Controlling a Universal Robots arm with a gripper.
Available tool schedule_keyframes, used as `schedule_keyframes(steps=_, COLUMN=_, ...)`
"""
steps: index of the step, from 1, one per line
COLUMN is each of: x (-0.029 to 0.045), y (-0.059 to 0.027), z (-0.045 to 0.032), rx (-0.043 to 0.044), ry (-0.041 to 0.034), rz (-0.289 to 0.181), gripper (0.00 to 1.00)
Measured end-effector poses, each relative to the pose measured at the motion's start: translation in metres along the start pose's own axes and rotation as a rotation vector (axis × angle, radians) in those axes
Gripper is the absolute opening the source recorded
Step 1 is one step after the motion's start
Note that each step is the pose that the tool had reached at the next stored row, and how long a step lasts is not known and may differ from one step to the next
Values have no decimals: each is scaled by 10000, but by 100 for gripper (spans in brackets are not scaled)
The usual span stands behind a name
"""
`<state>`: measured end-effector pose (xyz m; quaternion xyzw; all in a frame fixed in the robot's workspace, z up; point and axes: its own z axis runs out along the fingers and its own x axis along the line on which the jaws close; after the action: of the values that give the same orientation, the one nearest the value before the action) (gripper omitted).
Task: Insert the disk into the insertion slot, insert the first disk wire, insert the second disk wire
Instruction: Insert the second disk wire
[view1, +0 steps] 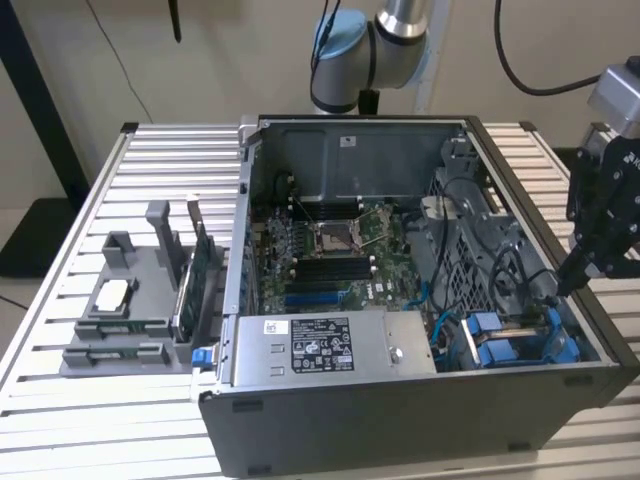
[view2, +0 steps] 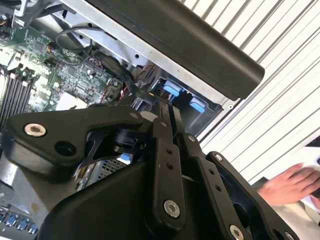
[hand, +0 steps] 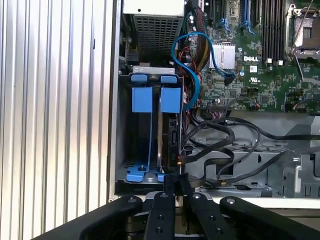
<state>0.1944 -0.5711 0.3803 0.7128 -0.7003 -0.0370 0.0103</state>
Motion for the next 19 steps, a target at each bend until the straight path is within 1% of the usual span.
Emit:
schedule_keyframes(steps=2, x=0, y=0, z=1, rx=-3, ry=-1, rz=0, gripper=20)
schedule_keyframes(steps=3, x=0, y=0, z=0, rx=-6, ry=-1, rz=0, gripper=26)
schedule_keyframes(steps=5, x=0, y=-5, z=2, rx=-24, ry=3, rz=-1, gripper=26)
schedule_keyframes(steps=6, x=0, y=-9, z=1, rx=-39, ry=11, rz=1, gripper=32)
schedule_keyframes(steps=10, x=1, y=-21, z=6, rx=-82, ry=26, rz=6, gripper=32)
schedule_keyframes(steps=19, x=1, y=-26, z=26, rx=-134, ry=15, rz=60, gripper=32)
